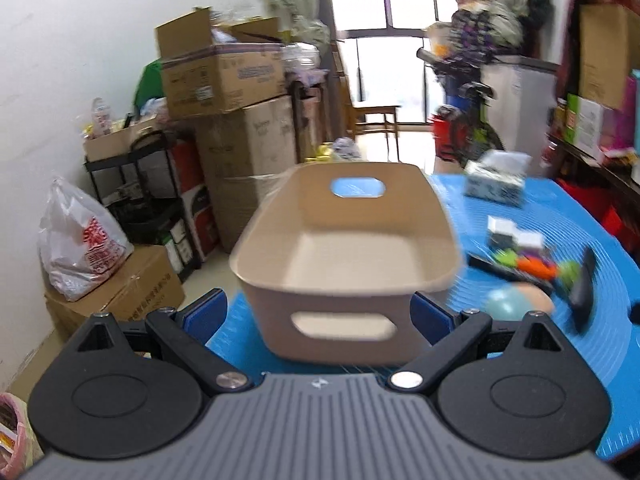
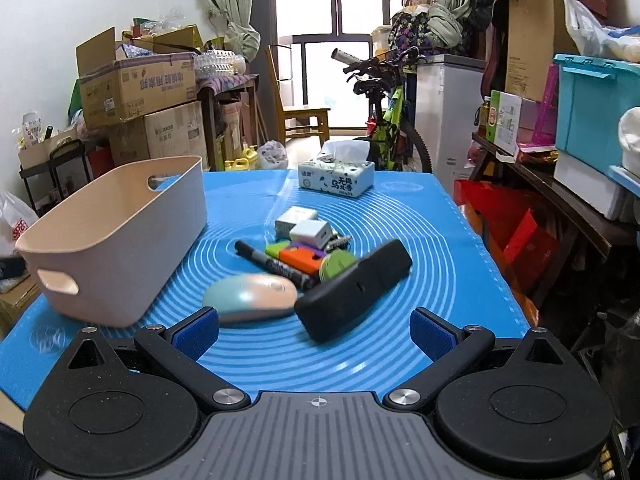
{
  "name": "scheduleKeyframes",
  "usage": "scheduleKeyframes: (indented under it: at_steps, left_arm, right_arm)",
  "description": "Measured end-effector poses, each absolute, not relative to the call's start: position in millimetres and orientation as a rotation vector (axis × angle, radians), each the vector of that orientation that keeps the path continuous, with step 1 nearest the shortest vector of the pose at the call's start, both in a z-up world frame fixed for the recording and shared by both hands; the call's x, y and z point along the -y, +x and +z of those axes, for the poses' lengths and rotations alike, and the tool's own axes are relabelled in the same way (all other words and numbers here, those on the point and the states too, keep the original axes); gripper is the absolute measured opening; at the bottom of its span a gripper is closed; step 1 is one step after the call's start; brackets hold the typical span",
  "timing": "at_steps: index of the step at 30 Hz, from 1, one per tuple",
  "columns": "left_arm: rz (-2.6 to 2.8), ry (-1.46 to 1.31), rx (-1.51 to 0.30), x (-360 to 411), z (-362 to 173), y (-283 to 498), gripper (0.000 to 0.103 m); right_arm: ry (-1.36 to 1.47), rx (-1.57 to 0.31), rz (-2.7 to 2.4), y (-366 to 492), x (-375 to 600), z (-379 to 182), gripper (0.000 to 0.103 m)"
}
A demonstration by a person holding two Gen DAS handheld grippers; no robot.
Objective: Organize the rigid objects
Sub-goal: 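Close the right tool on the black remote while the left tool moves to the bin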
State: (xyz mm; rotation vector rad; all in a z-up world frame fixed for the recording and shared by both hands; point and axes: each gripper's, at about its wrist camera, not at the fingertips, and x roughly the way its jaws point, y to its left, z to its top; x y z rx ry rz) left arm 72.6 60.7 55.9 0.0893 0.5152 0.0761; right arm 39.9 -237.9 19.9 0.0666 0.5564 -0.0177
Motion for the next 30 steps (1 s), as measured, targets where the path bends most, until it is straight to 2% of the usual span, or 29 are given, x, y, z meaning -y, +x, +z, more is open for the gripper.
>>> scheduleKeyframes:
  at_steps: [7,15,19,23,30]
  left_arm:
    - [0.096,0.066,-0.546,-91.2,65.2,131.6,0.097]
    - [0.098,0.043,-0.652,-117.7,44.3,184.4,0.096]
    - [0.071,0.016,-0.700,-129.5,36.0,197.8,0.089]
    - [0.052,-0.004,-0.764,-137.2,29.2,205.1,0.088]
    - [0.028,0.022,-0.852,-146.3,22.5,220.8,0.071]
  right_arm:
    - [0.056,-0.573,-0.065,92.2,242.9,12.9,0.101]
    - [0.140,-0.707,-0.072,152.7,255.3,-14.3,0.100]
    - [0.149,-0.755,-0.096,172.9,262.1,-24.8,0.100]
    - [0.142,-0.801,-0.125,188.9,268.2,-34.1,0.098]
    - [0.120,-0.883,-0.133,209.8,262.3,-46.2,0.094]
